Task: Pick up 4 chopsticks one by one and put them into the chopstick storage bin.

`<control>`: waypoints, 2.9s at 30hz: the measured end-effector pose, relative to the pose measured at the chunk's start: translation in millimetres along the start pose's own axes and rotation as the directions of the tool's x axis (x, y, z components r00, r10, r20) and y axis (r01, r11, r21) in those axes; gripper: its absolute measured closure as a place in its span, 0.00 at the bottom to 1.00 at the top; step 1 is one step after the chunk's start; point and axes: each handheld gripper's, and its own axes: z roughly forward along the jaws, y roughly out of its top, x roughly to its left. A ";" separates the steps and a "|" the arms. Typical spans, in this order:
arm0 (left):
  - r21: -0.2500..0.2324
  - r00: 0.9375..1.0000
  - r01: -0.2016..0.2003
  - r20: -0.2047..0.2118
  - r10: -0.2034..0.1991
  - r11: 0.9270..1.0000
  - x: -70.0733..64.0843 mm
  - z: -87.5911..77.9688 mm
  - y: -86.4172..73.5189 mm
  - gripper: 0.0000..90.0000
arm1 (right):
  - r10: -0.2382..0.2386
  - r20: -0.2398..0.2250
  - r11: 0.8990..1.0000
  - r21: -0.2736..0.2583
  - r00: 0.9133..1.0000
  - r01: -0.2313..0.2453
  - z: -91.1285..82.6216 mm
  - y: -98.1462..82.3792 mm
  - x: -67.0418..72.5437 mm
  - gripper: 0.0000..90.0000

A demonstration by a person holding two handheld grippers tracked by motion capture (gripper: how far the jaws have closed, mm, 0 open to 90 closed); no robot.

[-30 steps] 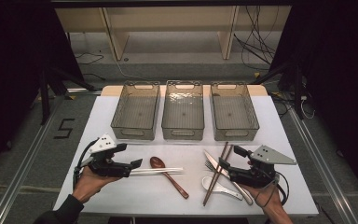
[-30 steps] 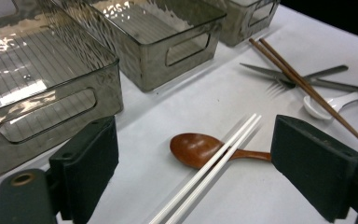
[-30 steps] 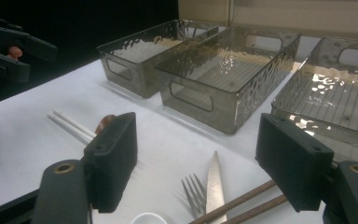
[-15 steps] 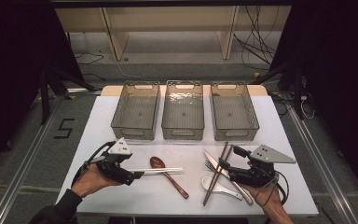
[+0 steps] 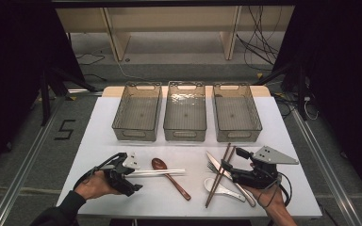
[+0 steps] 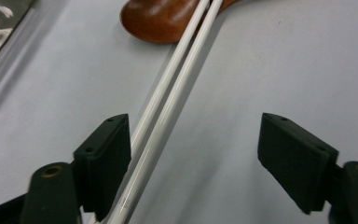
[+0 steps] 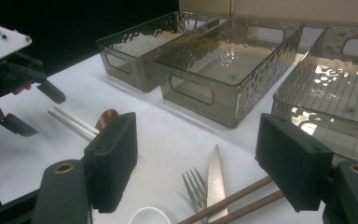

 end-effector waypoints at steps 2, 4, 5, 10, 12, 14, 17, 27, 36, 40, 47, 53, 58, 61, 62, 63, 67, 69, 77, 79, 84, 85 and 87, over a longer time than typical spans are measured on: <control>0.010 1.000 -0.005 0.001 0.005 1.000 2.3 1.9 -1.4 0.35 | 0.002 -0.001 1.000 0.003 1.000 -0.002 0.3 0.0 0.0 0.34; 0.006 1.000 -0.002 0.002 0.002 1.000 3.1 2.6 -1.6 0.38 | 0.006 -0.003 1.000 0.005 1.000 -0.006 0.5 0.1 0.4 0.34; 0.010 1.000 -0.005 0.005 0.005 1.000 3.9 3.1 -1.7 0.40 | 0.005 -0.003 1.000 0.006 1.000 -0.005 0.6 0.1 0.4 0.34; 0.042 1.000 -0.014 0.020 0.013 0.999 6.8 10.1 -1.2 0.47 | 0.008 -0.006 1.000 0.009 1.000 -0.008 1.4 0.2 0.0 0.34; 0.055 1.000 -0.019 0.020 0.018 0.998 8.1 12.4 -0.8 0.48 | 0.009 -0.007 1.000 0.010 1.000 -0.009 1.9 0.2 -0.1 0.34; 0.057 1.000 -0.018 0.018 0.017 0.998 9.2 13.2 -0.4 0.50 | 0.009 -0.009 1.000 0.010 1.000 -0.009 1.3 0.2 0.2 0.34; 0.056 0.999 -0.022 0.024 0.021 0.998 10.3 13.6 -0.2 0.52 | 0.011 -0.010 1.000 0.011 1.000 -0.011 1.1 0.0 -0.1 0.34; 0.086 0.998 -0.049 0.038 0.045 0.995 10.3 19.5 1.6 0.56 | 0.010 -0.014 1.000 0.016 1.000 -0.010 2.3 0.2 0.2 0.34; 0.120 0.995 -0.090 0.055 0.084 0.989 6.2 22.1 5.4 0.68 | 0.010 -0.012 1.000 0.018 1.000 -0.010 2.3 0.2 -0.2 0.34; 0.143 0.990 -0.133 0.069 0.125 0.981 3.7 21.7 7.8 0.75 | 0.010 -0.011 1.000 0.019 1.000 -0.010 2.3 0.2 -0.2 0.34; 0.156 0.977 -0.205 0.089 0.193 0.966 0.7 21.5 9.5 0.81 | 0.010 -0.010 1.000 0.028 1.000 -0.009 3.1 0.1 0.1 0.34; 0.166 0.967 -0.251 0.098 0.237 0.954 -3.1 20.9 10.0 0.85 | 0.010 -0.008 0.999 0.032 1.000 -0.009 3.0 0.0 -0.1 0.35; 0.166 0.960 -0.274 0.106 0.259 0.947 -5.0 20.3 9.8 0.88 | 0.007 -0.006 0.999 0.037 1.000 -0.007 3.3 0.1 -0.4 0.35; 0.165 0.958 -0.280 0.119 0.263 0.946 -5.1 20.0 9.2 0.89 | 0.007 -0.007 0.999 0.038 1.000 -0.007 3.4 0.1 -0.4 0.35; 0.165 0.955 -0.287 0.119 0.270 0.944 -5.0 20.0 9.2 0.89 | 0.009 -0.006 0.999 0.037 1.000 -0.009 3.3 0.1 -0.5 0.35; 0.164 0.954 -0.291 0.121 0.274 0.942 -5.3 19.9 9.1 0.90 | 0.010 -0.007 0.999 0.036 1.000 -0.010 3.4 0.1 -0.7 0.35; 0.158 0.948 -0.307 0.135 0.287 0.938 -6.1 19.1 8.8 0.92 | 0.010 -0.005 0.999 0.039 1.000 -0.010 3.5 0.0 -0.9 0.35; 0.156 0.945 -0.315 0.141 0.294 0.936 -6.2 18.8 8.6 0.92 | 0.010 -0.006 0.999 0.039 1.000 -0.010 3.6 0.0 -0.9 0.35; 0.124 0.938 -0.334 0.138 0.317 0.935 -9.5 8.2 14.5 0.94 | 0.024 -0.009 0.999 0.035 1.000 -0.023 3.3 0.0 -2.0 0.35; 0.112 0.944 -0.320 0.128 0.305 0.941 -9.6 7.0 15.9 0.94 | 0.024 -0.011 0.999 0.033 1.000 -0.024 3.2 0.0 -2.2 0.35; 0.096 0.961 -0.266 0.108 0.255 0.959 -5.6 4.5 16.7 0.94 | 0.024 -0.010 0.999 0.034 1.000 -0.024 3.2 0.0 -2.3 0.35; 0.087 0.964 -0.254 0.102 0.245 0.963 -4.4 3.2 16.8 0.94 | 0.024 -0.010 0.999 0.034 1.000 -0.024 3.2 0.0 -2.3 0.35; 0.061 0.974 -0.212 0.091 0.207 0.975 -2.4 0.6 17.5 0.94 | 0.024 -0.010 0.999 0.032 1.000 -0.024 3.0 0.1 -2.4 0.35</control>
